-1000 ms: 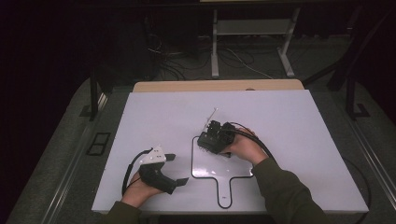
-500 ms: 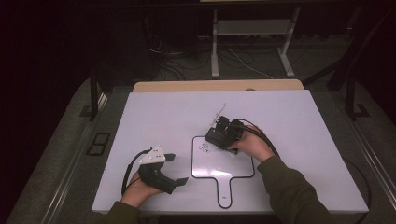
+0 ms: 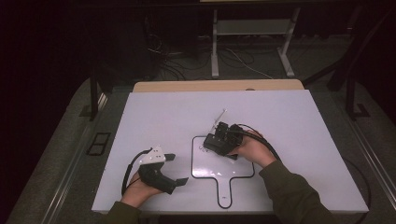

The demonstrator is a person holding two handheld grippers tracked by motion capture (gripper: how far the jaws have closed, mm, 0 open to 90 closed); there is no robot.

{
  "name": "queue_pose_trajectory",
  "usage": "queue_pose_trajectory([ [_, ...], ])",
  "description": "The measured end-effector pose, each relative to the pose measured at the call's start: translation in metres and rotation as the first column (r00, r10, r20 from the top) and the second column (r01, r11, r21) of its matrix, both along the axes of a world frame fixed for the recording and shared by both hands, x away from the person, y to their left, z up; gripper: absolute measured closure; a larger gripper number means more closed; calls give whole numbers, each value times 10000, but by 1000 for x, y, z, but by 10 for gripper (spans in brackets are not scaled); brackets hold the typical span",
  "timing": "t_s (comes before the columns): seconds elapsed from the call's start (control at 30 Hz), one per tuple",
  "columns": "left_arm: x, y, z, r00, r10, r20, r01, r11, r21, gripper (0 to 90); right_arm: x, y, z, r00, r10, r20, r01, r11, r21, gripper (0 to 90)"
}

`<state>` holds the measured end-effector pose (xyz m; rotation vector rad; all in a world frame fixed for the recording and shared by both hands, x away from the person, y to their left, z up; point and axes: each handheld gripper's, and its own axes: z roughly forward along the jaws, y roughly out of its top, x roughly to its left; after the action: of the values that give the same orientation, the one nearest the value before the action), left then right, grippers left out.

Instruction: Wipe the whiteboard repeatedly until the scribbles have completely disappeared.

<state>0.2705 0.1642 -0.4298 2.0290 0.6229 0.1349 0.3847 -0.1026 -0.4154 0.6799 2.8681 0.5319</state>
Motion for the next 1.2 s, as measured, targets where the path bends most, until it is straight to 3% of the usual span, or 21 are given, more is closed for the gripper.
queue_pose_trajectory([
  [0.33, 1, 0, -1, 10000, 1, -30, -1, 10000, -20, 0, 29, -25, -1, 9915, -1299, 47, 1298, 9915, 77, 387],
  [0.63, 1, 0, -1, 10000, -28, -14, 28, 10000, 19, 0, 20, -8, -1, 9978, -667, -17, 667, 9977, 68, 387],
  [0.8, 1, 0, -1, 10000, -24, -10, 24, 10000, 23, 0, 28, 0, -1, 9965, -822, -127, 824, 9965, 131, 387],
  [1.2, 0, 0, 1, 10000, -70, 64, 70, 10000, -24, 0, 33, 34, 0, 9986, -472, -233, 473, 9989, 14, 387],
])
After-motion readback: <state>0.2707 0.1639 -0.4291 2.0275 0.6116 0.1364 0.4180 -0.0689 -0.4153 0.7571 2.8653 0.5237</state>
